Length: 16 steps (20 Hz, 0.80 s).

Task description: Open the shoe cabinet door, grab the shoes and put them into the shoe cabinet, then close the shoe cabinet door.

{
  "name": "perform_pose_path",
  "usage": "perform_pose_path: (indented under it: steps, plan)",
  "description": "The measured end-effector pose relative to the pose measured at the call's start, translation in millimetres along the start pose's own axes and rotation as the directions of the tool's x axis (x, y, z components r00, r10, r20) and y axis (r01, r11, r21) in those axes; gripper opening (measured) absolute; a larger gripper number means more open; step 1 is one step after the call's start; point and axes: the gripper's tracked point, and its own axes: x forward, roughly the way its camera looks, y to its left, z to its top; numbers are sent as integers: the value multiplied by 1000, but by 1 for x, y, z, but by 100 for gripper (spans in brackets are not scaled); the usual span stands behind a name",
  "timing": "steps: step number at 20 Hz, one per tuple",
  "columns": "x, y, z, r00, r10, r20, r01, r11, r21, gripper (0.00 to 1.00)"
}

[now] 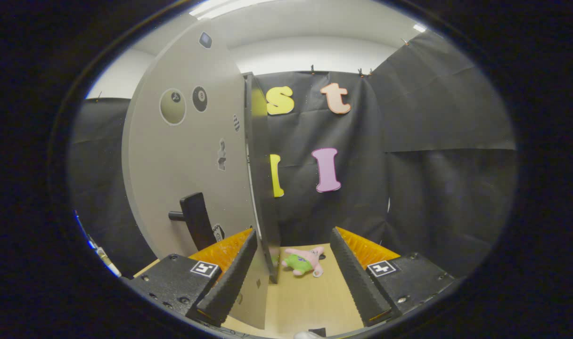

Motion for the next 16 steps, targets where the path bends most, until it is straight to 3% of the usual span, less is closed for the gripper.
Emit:
perform_pose_path:
  steps: [4, 16]
  plan:
    - [2, 6, -1, 1000, 20, 1, -20, 1000, -5, 97]
    - [-4, 20, -2, 999, -28, -17, 27, 999, -40, 96]
